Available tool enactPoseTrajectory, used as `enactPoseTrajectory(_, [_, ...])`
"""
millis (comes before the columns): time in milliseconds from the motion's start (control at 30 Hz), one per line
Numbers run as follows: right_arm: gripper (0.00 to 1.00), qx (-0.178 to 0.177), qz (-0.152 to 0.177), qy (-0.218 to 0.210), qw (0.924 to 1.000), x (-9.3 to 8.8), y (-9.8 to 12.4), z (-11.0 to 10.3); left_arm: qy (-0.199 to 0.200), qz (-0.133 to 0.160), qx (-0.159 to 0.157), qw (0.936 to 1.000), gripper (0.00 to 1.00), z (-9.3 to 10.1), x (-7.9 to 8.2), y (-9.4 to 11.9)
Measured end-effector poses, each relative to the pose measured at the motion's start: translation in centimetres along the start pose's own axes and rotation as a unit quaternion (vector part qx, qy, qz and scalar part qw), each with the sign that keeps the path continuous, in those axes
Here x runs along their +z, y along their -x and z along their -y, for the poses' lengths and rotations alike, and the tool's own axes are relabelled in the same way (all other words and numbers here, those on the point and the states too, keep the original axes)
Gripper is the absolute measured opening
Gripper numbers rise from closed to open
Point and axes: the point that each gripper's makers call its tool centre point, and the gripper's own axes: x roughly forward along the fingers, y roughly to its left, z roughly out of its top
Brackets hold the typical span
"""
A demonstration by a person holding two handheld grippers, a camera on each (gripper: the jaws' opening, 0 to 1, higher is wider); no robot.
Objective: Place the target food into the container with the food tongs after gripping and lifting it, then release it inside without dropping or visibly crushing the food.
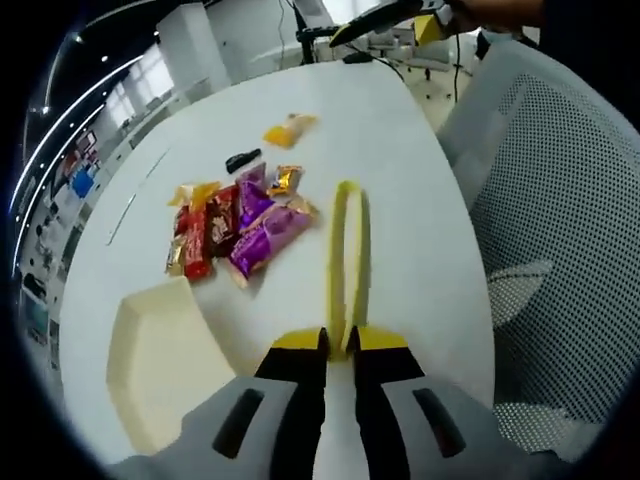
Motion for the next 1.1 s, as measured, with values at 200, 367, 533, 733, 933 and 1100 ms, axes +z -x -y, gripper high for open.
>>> enactPoseTrajectory(200, [0.99,0.004,-0.006,0.004,1.0,0.0,0.0,0.1,0.001,0.013,0.004,0.9999,0.0,-0.3,0.0,0.1])
enactPoseTrajectory(367, [0.99,0.01,-0.006,0.009,0.9999,0.3,-0.1,-0.1,0.021,0.039,0.006,0.999,0.0,-0.2,0.7,0.7])
enactPoseTrajectory(533, [0.99,0.016,-0.007,0.02,0.9997,0.6,-0.1,-0.3,0.035,0.05,-0.004,0.9981,0.0,-0.2,0.8,2.4])
enactPoseTrajectory(733, [0.99,0.027,0.0,0.033,0.9991,1.6,-0.4,-0.9,0.053,0.069,-0.013,0.9961,0.0,-0.6,1.5,5.3])
enactPoseTrajectory(933, [0.99,0.046,0.004,0.046,0.9979,2.4,-1.0,-2.1,0.065,0.097,-0.027,0.9928,0.0,-1.6,3.8,9.0])
enactPoseTrajectory(1100, [0.99,0.065,0.021,0.055,0.9962,4.3,-1.1,-3.2,0.063,0.116,-0.027,0.9909,0.0,-3.1,6.0,12.3])
